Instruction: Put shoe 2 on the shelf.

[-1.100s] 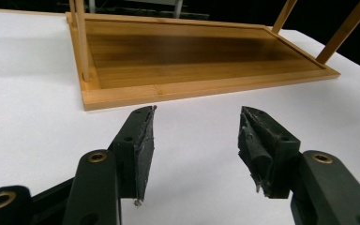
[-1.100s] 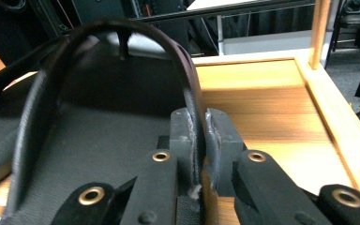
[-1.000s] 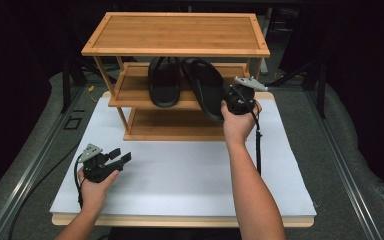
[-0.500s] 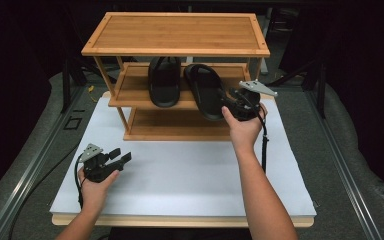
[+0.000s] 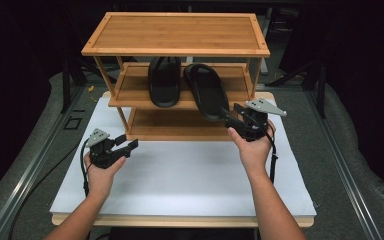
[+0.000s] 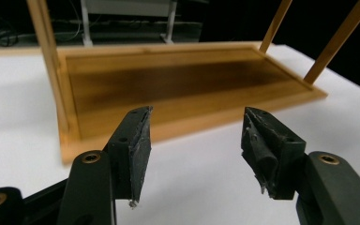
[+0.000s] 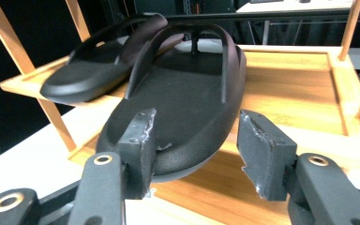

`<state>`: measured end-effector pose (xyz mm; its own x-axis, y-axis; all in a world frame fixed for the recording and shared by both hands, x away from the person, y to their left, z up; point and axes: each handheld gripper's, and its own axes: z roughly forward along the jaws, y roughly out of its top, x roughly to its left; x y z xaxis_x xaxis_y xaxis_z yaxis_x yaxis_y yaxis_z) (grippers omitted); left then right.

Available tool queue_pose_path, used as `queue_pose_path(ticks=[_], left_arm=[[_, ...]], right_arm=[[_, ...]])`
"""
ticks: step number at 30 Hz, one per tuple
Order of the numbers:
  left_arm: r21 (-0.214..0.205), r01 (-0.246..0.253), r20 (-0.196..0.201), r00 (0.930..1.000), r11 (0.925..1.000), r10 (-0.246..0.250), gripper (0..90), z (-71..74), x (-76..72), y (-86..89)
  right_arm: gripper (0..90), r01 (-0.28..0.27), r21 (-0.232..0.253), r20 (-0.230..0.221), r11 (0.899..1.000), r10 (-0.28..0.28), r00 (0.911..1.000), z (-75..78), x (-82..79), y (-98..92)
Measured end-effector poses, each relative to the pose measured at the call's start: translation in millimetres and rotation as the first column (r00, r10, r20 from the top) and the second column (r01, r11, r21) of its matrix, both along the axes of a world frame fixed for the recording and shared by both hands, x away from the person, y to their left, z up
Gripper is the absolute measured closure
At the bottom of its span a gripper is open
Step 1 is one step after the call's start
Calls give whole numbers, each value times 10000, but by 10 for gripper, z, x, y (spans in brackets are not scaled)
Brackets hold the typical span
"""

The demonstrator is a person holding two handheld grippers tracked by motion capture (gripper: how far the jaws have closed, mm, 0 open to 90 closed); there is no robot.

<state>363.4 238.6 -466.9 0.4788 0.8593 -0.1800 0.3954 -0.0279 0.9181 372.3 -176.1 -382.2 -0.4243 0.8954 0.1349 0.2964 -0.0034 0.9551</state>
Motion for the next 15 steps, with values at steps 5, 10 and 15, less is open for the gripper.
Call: queue_pose_path(ticks=[5, 10, 15], left_arm=[[120, 98, 343, 9994, 9999, -103, 404, 273, 186, -100], [-14, 91, 761, 9971, 10000, -90, 380, 531, 363, -250], [-202, 130, 886, 9960, 9997, -112, 365, 690, 532, -387]], right_arm=[[467, -139, 546, 8, 9984, 138, 9999, -55, 23, 38], [468, -132, 329, 40, 9994, 131, 9999, -82, 55, 167], [468, 204, 326, 164, 9993, -209, 9996, -97, 81, 240]])
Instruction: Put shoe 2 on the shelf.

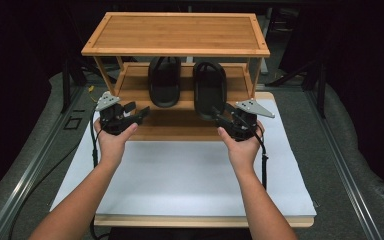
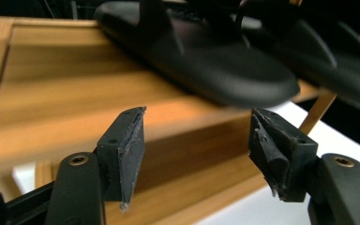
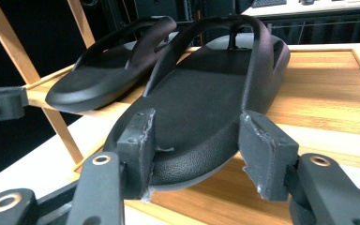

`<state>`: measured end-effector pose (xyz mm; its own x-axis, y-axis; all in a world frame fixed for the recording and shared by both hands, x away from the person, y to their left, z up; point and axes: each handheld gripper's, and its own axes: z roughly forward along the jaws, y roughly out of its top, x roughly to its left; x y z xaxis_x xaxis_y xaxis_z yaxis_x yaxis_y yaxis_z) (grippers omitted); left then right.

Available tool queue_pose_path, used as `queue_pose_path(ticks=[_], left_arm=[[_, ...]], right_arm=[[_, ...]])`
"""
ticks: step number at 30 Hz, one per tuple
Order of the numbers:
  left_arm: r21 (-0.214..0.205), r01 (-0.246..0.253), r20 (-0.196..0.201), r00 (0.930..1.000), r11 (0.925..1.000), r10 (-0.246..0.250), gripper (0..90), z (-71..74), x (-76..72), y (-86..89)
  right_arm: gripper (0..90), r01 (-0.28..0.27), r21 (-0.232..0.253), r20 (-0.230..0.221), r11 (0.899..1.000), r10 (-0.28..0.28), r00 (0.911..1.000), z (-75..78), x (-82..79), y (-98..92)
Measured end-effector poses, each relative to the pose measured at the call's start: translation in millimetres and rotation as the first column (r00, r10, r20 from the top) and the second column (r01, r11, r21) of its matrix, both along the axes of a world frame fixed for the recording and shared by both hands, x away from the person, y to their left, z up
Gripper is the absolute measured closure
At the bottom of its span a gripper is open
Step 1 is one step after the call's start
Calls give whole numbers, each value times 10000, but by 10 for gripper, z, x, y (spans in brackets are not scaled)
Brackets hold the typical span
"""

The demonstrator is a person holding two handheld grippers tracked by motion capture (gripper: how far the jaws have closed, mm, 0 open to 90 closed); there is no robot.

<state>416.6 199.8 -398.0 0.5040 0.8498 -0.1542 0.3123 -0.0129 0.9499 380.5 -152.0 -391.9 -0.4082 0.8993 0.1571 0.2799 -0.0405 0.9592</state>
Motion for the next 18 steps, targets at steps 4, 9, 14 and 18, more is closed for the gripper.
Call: queue_pose_path(ticks=[4, 9, 14, 18], left_arm=[[-103, -76, 90, 9999, 9999, 77, 353, 85, 99, -76], [-80, -171, -73, 9998, 9998, 170, 339, 118, 230, -164], [-130, -156, -260, 9995, 9998, 153, 321, 126, 350, -245], [-324, -322, -564, 9979, 9990, 303, 331, 102, 431, -298]], right_arm=[[471, 13, 62, 84, 10000, -14, 10000, -11, 32, 19], [477, 126, 57, 190, 9999, -127, 9997, -38, 67, 45], [481, 228, 135, 323, 9996, -232, 9992, -61, 107, 75], [484, 315, 239, 430, 9992, -325, 9985, -77, 142, 97]])
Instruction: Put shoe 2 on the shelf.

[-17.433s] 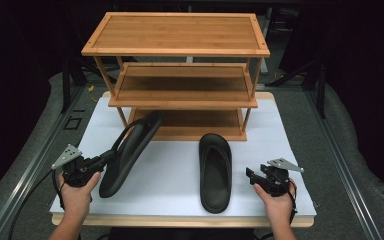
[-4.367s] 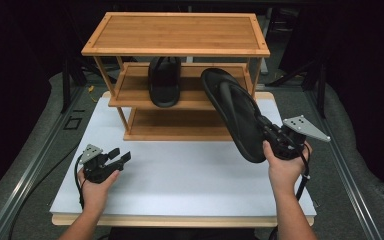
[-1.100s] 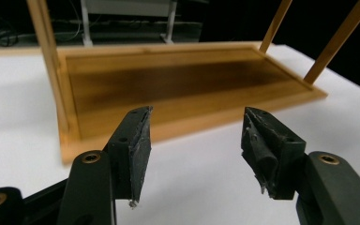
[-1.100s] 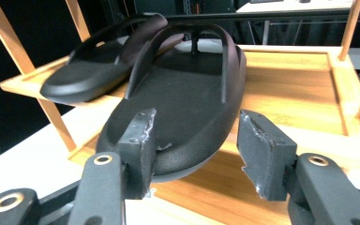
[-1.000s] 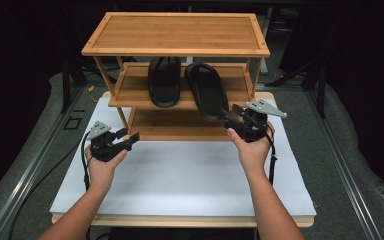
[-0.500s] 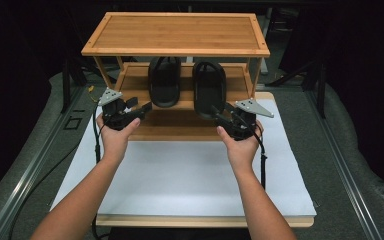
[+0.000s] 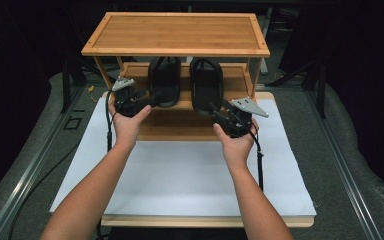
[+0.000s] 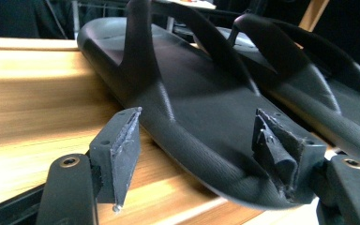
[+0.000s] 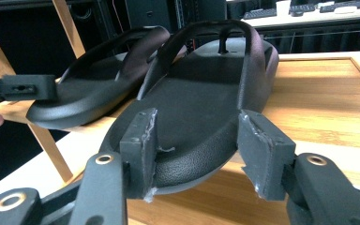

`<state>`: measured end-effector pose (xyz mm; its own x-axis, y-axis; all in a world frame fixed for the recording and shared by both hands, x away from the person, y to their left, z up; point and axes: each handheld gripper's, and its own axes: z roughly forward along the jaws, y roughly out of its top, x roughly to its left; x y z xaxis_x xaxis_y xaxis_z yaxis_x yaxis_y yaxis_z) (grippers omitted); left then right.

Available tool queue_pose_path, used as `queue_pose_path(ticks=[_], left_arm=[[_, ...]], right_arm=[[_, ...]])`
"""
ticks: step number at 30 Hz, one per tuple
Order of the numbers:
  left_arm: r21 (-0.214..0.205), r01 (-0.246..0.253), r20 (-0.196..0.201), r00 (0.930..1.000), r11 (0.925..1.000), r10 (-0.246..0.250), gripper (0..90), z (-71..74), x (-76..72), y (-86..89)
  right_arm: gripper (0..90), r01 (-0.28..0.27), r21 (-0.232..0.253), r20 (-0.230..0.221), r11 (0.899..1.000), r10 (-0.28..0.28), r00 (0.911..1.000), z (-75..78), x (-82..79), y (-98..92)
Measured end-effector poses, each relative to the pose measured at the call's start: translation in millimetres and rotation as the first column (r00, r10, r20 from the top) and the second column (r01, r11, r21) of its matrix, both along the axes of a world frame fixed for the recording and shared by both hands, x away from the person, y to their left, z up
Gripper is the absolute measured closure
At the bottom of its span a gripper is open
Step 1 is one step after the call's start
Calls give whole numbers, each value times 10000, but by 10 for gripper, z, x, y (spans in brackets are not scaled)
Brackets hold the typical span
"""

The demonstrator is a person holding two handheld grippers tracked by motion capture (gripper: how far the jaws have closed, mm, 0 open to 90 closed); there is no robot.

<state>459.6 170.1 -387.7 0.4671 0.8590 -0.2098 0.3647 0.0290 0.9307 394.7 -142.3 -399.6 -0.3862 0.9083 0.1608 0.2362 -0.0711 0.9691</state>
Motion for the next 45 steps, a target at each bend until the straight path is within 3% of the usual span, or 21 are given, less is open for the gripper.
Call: queue_pose_path(ticks=[6, 13, 28, 35, 38, 45], left_arm=[[192, 173, -219, 9996, 9997, -168, 362, -12, 76, -11], [44, 526, -348, 9980, 9986, -524, 398, -6, 99, 55], [303, 1138, -411, 9928, 9930, -1125, 402, 26, 162, 67], [322, 1155, -475, 9924, 9928, -1139, 402, 33, 168, 61], [356, 1145, -413, 9927, 9928, -1131, 404, 32, 168, 30], [293, 1040, -420, 9938, 9941, -1027, 403, 28, 163, 4]], right_arm=[[489, 122, 120, 119, 9999, -123, 9999, -23, 59, 32], [492, 262, 354, 204, 9990, -269, 9994, -42, 122, 81], [494, 341, 88, -117, 9994, -340, 9994, 6, 307, 223], [494, 599, -83, -209, 9982, -600, 9980, 26, 314, 301], [494, 394, -17, -262, 9992, -394, 9989, 31, 325, 305], [492, 560, -208, -423, 9982, -568, 9975, 61, 334, 362]])
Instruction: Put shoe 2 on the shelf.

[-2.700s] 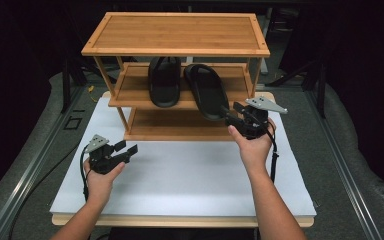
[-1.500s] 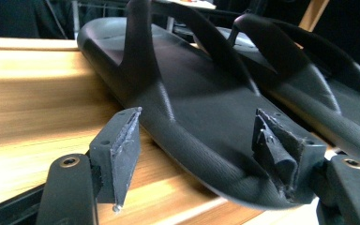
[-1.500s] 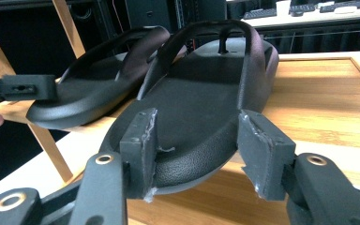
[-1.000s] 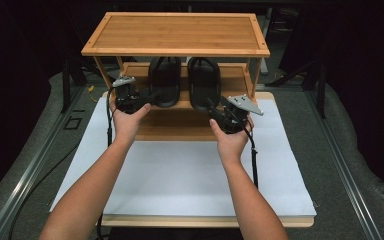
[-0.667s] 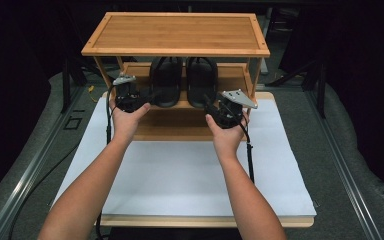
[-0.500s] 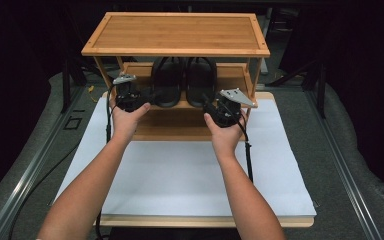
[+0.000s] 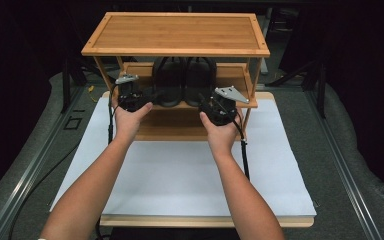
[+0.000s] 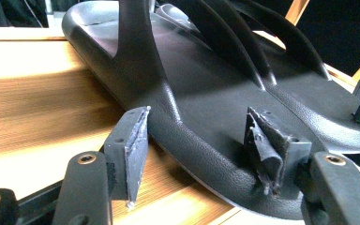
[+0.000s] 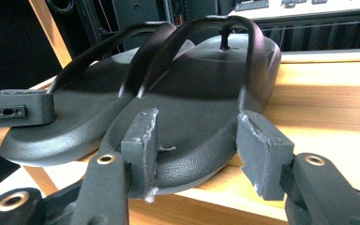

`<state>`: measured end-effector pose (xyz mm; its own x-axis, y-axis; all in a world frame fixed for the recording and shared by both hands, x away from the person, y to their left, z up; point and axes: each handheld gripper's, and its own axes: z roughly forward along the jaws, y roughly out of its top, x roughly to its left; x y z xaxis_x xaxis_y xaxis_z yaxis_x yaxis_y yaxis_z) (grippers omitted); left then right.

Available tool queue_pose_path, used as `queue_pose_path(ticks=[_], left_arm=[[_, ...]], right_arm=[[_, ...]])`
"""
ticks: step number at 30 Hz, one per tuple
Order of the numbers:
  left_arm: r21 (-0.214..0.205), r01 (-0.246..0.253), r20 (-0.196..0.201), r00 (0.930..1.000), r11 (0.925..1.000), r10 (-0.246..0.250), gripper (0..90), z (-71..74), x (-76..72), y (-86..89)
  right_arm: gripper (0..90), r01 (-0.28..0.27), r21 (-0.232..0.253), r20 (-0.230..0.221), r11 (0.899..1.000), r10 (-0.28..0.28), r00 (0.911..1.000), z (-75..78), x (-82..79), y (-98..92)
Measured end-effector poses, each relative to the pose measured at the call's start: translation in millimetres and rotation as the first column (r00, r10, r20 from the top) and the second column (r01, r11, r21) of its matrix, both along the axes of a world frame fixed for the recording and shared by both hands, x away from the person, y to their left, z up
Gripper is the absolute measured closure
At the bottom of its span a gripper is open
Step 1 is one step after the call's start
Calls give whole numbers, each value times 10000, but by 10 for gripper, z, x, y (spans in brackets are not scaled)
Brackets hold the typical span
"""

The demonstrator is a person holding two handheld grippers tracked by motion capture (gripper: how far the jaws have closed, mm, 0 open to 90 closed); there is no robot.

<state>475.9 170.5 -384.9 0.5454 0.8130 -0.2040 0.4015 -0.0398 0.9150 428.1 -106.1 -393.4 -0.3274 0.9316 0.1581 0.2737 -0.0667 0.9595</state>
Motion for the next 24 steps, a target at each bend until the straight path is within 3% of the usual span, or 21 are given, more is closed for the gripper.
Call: queue_pose_path(ticks=[24], left_arm=[[-173, -36, 123, 9999, 9998, 38, 389, 3, -63, 15]], right_arm=[[453, -318, 136, -125, 9994, 320, 9994, 28, -13, -73]])
